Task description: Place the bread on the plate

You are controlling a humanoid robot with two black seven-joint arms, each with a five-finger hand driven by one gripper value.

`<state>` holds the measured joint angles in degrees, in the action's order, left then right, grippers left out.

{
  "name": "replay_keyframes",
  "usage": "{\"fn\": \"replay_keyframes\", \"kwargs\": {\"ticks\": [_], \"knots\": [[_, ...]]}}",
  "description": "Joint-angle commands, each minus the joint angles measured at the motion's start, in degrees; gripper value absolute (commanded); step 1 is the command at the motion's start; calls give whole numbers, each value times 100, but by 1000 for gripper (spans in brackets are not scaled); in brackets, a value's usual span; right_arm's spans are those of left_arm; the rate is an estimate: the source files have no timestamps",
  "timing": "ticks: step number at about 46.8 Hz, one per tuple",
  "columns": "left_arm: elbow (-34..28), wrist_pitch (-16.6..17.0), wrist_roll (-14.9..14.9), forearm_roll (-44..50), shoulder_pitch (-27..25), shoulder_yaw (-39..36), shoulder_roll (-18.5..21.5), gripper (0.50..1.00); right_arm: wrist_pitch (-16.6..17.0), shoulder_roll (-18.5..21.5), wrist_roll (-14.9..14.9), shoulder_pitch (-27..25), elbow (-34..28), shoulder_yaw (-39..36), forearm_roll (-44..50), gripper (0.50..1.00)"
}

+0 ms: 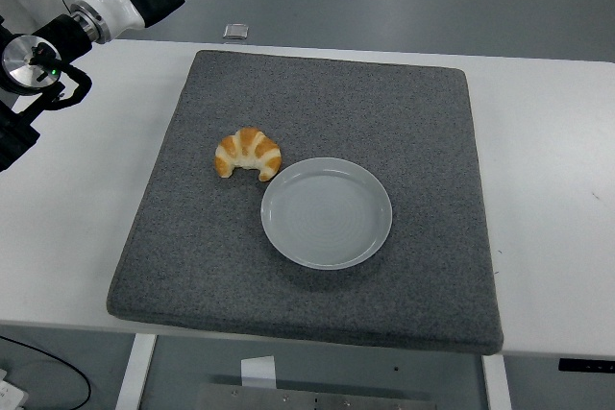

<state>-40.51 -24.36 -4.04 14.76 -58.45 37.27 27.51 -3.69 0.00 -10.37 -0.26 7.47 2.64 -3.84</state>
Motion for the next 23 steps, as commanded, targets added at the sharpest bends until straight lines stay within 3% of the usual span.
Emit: {"fn": "replay_keyframes", "kwargs": {"ticks": [1,23], "knots": [[-10,-25,8,-8,9,-1,0,1000,0,0,0,0,0,0,-2,932],[25,-16,44,-17,-26,-10,61,1000,0,0,0,0,0,0,-2,932]]}}
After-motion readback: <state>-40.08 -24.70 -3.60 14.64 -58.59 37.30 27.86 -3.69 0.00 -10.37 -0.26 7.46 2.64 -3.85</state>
